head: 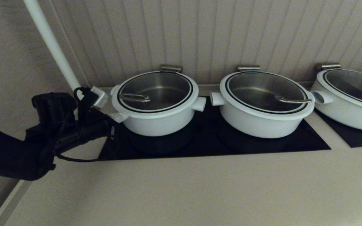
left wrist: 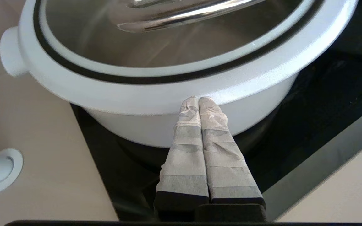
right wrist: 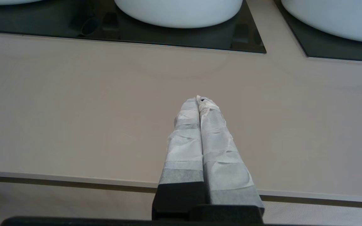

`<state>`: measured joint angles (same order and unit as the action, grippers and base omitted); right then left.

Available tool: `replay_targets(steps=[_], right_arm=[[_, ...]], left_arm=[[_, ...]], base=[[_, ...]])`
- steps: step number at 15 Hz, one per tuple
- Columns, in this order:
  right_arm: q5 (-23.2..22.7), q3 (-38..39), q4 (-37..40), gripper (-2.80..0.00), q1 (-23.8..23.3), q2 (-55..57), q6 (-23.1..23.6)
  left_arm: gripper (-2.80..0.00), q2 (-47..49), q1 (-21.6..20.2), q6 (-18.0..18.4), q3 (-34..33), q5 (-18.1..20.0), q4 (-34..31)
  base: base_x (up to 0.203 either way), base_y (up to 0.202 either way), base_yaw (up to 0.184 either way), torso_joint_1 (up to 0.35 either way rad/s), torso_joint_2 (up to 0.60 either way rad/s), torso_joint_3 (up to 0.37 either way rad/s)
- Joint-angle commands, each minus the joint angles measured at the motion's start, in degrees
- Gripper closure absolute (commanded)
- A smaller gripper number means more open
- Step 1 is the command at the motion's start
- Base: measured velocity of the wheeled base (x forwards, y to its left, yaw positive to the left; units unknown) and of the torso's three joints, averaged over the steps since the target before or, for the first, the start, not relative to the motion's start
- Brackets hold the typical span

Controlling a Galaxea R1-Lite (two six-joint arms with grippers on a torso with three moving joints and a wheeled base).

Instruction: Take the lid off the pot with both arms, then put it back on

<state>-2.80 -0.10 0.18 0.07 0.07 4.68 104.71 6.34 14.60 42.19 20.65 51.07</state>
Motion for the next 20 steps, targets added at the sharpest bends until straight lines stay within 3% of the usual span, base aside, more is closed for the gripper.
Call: replay_targets(steps=[1, 15, 20], right_arm=[[-0.01, 0.01, -0.01, 0.0, 0.01, 0.01, 0.06], [-0.01, 0.01, -0.01, 0.0, 0.01, 0.01, 0.06], [-0.01, 0.01, -0.01, 0.0, 0.01, 0.01, 0.06]], left_arm=[[0.0, -2.97, -0.01, 0.07, -2.02, 0.1, 0.43], [0.0, -22.93, -1.68, -0.33, -18.63, 0.01, -0.01], [0.0, -29.12, -1.59, -0.69, -22.82, -2.75, -0.01]], base=[[0.0, 0.0, 0.0, 0.0, 0.0, 0.0], [0.0, 0.0, 0.0, 0.0, 0.0, 0.0], [0.0, 0.0, 0.0, 0.0, 0.0, 0.0]])
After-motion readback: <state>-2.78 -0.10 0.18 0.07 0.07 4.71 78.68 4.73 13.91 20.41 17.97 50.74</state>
